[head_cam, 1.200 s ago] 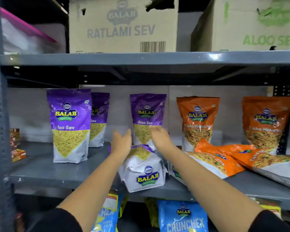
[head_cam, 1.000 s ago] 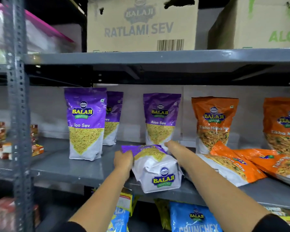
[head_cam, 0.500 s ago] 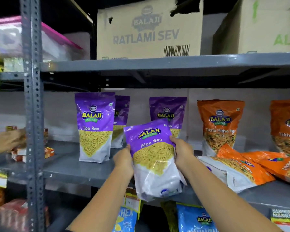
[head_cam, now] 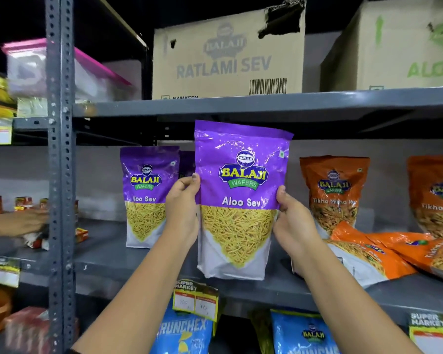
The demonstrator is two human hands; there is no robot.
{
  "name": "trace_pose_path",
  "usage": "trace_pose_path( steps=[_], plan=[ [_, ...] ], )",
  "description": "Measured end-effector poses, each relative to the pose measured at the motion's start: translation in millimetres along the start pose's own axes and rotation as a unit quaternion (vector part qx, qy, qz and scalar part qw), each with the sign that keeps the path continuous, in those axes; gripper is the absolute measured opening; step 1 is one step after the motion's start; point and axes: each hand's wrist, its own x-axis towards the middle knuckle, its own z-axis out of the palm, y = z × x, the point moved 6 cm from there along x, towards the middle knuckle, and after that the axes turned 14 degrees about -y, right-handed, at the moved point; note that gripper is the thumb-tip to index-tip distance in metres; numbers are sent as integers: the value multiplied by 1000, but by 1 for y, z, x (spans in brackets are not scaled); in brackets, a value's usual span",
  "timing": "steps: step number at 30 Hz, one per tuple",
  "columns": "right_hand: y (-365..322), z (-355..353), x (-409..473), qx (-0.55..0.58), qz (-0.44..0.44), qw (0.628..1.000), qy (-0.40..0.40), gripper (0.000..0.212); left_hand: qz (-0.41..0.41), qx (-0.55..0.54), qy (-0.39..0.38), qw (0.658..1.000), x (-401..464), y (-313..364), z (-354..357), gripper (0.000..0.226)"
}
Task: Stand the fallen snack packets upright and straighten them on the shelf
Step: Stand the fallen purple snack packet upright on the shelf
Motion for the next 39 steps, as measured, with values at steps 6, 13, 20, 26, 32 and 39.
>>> trace_pose_path(
  steps=[6,13,20,26,32,39],
  plan=[
    [-9,-5,8,-90,-24,995,34,26,-35,23,-6,999,14,-9,-8,20],
    [-1,-21,35,-220,-7,968,118,21,-87,83,21,993,42,-39,-32,21],
    [2,-23,51,-368,-20,917,152,26,-77,98,57,991,69,-75,-59,14],
    [0,-14,42,-361,16,925,120,12,12,124,142,982,37,-60,-36,7],
    [-78,-38,-34,-368,-162,894,198,27,279,270,-42,921,-26,-32,69,31],
    [-98,-128,-81,-288,-107,878,368,58,-224,412,-285,836,5,-177,166,37]
  ],
)
